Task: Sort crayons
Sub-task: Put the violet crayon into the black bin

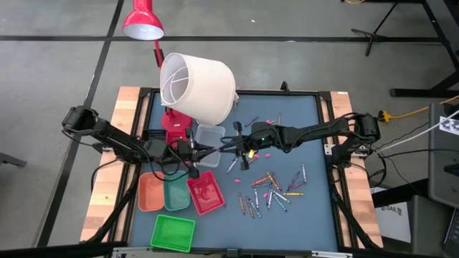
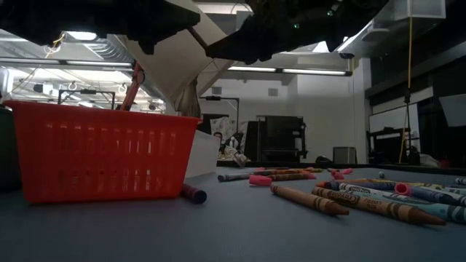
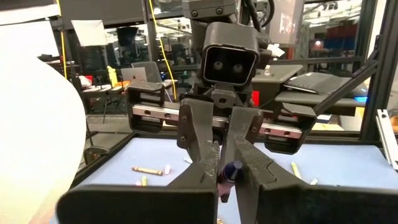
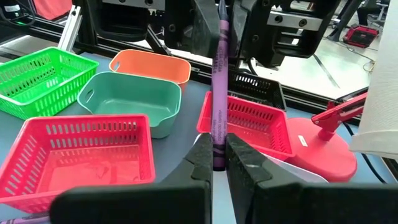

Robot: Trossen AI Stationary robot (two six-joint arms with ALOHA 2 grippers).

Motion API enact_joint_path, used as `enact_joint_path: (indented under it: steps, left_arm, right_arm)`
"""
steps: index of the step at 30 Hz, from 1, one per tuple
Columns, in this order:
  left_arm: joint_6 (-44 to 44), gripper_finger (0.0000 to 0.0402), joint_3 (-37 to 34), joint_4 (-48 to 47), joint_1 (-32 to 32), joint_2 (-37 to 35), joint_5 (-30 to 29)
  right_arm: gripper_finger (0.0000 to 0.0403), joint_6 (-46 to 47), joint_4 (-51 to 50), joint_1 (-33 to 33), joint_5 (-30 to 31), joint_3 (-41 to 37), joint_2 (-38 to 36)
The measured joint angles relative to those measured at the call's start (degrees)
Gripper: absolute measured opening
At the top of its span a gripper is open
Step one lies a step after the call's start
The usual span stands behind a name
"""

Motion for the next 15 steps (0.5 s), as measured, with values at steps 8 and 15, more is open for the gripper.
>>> enact_joint_path:
  steps: [8,15]
  left_arm:
    - [-0.21,0.0010,0.00,-0.14,0.00,0.00,-0.09]
    - [-2.53,0.0010,0.00,-0.19,-0.55,-0.08,-0.52]
  right_arm:
    - [0.0069,-0.13,-0.03,0.02,-0.02,0.00,0.00]
    - [0.0135,-0.13,-4.08,0.01,0.01,0.00,-0.04]
